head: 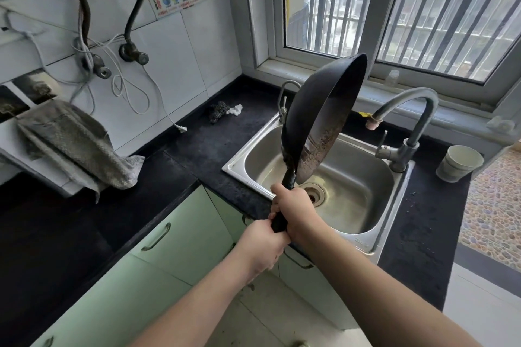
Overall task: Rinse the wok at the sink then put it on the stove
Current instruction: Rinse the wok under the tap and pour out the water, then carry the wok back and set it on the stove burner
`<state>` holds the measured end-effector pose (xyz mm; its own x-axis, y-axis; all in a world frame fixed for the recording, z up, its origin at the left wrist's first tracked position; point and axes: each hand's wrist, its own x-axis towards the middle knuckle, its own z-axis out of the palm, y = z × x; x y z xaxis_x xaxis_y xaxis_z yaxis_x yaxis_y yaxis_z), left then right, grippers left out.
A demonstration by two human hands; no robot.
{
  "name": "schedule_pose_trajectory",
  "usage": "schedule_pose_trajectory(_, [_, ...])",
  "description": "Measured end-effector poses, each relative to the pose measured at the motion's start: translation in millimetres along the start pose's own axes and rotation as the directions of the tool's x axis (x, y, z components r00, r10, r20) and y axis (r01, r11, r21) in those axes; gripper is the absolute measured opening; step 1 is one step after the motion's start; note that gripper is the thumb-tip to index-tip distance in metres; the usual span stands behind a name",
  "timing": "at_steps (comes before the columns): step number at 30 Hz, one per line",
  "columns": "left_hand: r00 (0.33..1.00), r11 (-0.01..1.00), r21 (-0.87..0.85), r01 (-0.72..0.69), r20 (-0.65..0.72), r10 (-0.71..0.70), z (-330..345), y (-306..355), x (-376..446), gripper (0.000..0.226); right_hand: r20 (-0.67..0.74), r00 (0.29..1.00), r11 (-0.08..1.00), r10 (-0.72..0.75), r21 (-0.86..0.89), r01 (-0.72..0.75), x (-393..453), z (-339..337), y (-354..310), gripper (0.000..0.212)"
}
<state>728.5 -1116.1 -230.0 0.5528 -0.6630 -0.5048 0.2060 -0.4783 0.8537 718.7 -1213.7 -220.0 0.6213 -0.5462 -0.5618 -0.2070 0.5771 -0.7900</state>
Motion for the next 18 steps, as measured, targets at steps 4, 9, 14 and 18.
schedule_pose_trajectory(4, [1.000,0.998,-0.063,0.004,0.016,-0.003,-9,-5,-13,0.025,0.028,1.000,1.000,0.002,-0.006,-0.002,-5,11,9,0.032])
schedule_pose_trajectory(9, [0.999,0.985,-0.172,-0.023,0.035,0.029,-31,-19,-37,0.017,0.119,0.993,0.997,-0.018,-0.067,0.026,-21,33,23,0.031])
schedule_pose_trajectory(14, [0.999,0.943,-0.331,-0.019,0.041,0.034,-52,-35,-77,0.025,0.287,0.958,0.997,0.010,-0.082,0.015,-49,58,43,0.030])
schedule_pose_trajectory(18, [0.994,0.862,-0.504,0.053,0.111,0.003,-75,-52,-116,0.033,0.418,0.908,0.980,0.027,-0.188,0.058,-79,77,62,0.032])
